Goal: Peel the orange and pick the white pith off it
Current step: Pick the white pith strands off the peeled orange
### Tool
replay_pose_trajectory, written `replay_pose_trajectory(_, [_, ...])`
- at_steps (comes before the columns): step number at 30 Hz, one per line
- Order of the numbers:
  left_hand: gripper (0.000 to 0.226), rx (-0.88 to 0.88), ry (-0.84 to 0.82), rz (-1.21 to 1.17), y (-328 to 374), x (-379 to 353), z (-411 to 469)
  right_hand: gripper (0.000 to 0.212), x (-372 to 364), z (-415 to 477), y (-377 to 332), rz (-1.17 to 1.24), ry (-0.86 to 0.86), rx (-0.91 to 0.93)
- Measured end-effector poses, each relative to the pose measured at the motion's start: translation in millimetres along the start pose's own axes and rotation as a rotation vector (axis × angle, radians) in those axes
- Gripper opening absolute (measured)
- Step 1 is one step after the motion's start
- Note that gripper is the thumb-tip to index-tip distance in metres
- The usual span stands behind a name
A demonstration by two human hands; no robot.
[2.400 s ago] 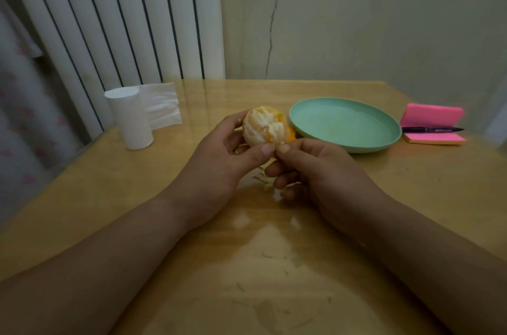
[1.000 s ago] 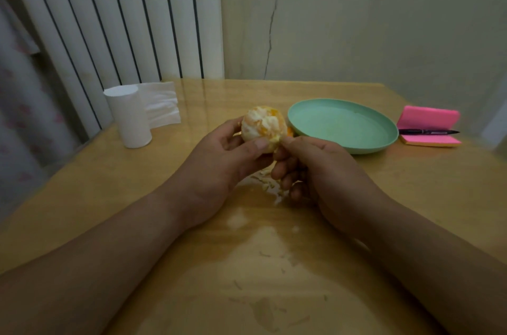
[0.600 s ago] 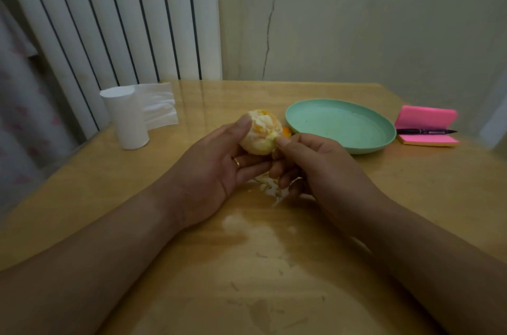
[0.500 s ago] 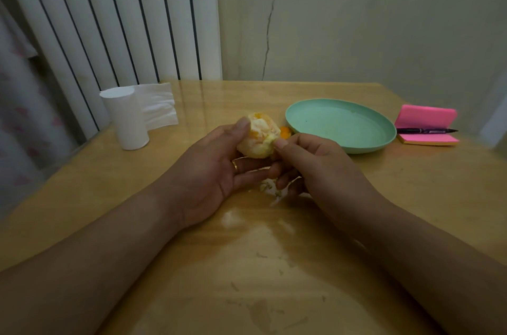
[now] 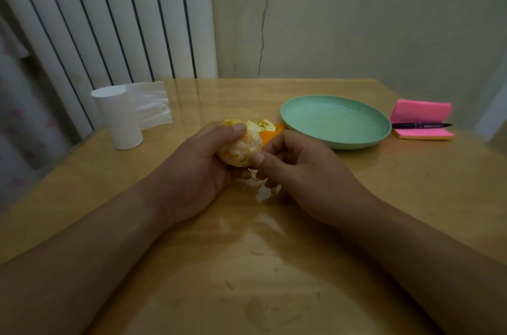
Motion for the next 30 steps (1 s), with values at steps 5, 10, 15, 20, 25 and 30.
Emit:
replay_pose_trajectory(5, [0.049,-0.025,-0.007,0.022,1,-4,-2,0.024,1,2,1,-0.051,0.017,-0.014])
replay_pose_trajectory(10, [0.051,-0.036,0.071,0.167,1,3,-2,0.017,-2,2,3,-0.024,0.011,-0.028])
replay_pose_trajectory(15, [0.047,-0.095,0.129,0.272,5,0,-5,0.012,-1,2,4,-0.003,0.032,-0.014])
replay_pose_trajectory(20, [0.048,-0.151,0.143,0.342,5,-8,-6,0.010,6,-1,-4,-0.085,0.120,0.041])
replay_pose_trajectory(25, [0.052,-0.173,0.147,0.373,7,-14,-8,0.025,9,-3,-11,-0.144,0.199,0.045])
replay_pose_trajectory(30, [0.057,-0.167,0.165,0.359,7,-15,-10,0.026,10,-4,-15,-0.179,0.243,0.061])
Point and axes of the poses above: each hand's wrist, its own z-axis towards the middle knuckle, its own x-axis out of the back of the hand, y = z × x, the point moved 10 cm from there along z, towards the middle knuckle, and after that the axes turned 3 degrees about -x, right-handed, at the moved point
